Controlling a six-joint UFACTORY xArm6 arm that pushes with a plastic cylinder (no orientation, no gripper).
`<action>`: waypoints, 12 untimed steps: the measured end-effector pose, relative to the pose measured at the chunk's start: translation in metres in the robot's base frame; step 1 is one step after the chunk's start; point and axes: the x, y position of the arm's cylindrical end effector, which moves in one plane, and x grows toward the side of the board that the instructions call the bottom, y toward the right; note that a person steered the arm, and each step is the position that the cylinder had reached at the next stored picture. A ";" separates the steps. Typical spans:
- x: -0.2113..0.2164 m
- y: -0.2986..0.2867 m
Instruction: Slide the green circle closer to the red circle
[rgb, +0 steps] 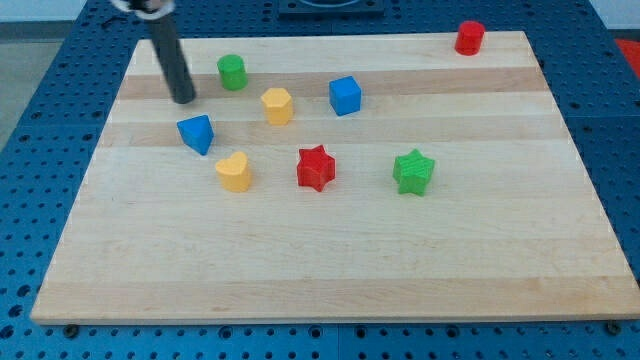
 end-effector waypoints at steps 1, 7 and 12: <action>-0.025 -0.006; -0.082 0.144; -0.066 0.260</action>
